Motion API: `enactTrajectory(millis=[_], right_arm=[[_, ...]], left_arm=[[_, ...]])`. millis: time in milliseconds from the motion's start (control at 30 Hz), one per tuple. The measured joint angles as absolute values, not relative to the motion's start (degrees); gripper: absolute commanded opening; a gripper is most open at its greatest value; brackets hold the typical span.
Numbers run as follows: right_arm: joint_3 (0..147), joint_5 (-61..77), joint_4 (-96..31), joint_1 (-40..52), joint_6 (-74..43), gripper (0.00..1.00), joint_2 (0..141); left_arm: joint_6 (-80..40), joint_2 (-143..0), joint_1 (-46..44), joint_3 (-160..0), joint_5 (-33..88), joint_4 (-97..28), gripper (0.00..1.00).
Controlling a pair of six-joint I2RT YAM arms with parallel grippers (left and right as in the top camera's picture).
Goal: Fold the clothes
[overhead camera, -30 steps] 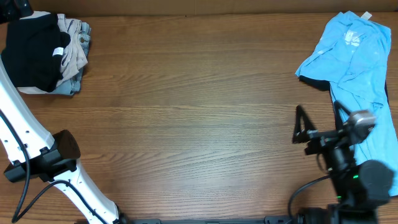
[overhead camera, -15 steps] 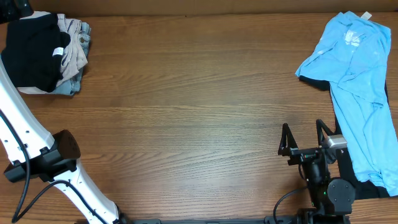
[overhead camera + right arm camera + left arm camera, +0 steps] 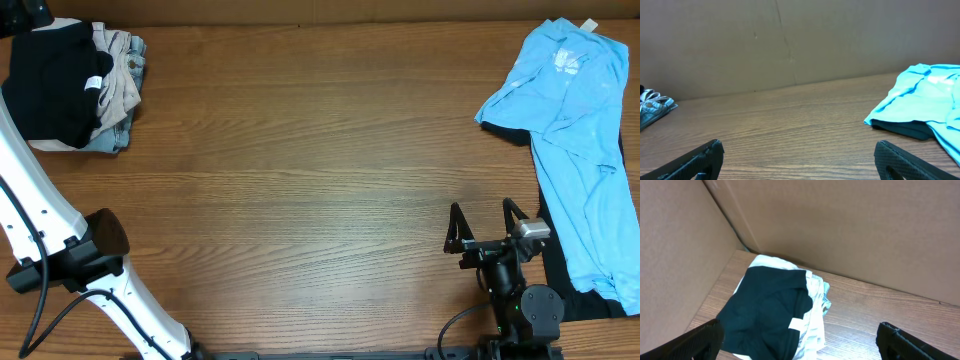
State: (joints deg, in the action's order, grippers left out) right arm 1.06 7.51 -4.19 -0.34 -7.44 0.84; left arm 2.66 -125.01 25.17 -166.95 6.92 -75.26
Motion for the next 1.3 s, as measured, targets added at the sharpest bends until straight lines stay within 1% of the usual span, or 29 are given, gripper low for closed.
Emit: enactTrajectory(millis=[633,700,767,933,1033,1200,1300], right_arm=[[1.1,7.5,-4.2,-0.3,-7.5,1.00,0.8],[1.1,7.5,-4.2,-0.3,-7.4,1.00,0.8],[1.1,7.5,-4.2,-0.3,-7.4,1.00,0.8],[1.1,7.5,-4.2,-0.3,-7.4,1.00,0.8],[1.1,7.5,-4.1,-0.3,-7.4,1.00,0.8],[1.1,7.5,-4.1,-0.3,-7.4,1.00,0.8],[1.1,7.5,-4.1,-0.3,-7.4,1.00,0.8]], left_arm=[[2.7,-125.0,24.9,-166.9,6.9,-76.6,1.00],[2.7,-124.1,24.6,-164.9,6.9,-76.8,1.00],[2.7,-121.3,24.2,-159.2,6.9,-76.8,1.00],[2.7,-108.1,21.2,-138.6,6.9,-77.2,1.00],[2.7,-98.1,16.7,-127.3,6.9,-77.1,1.00],[2.9,-80.8,6.5,-110.9,6.3,-76.5,1.00],[3.0,-71.4,3.3,-102.1,5.6,-73.8,1.00]])
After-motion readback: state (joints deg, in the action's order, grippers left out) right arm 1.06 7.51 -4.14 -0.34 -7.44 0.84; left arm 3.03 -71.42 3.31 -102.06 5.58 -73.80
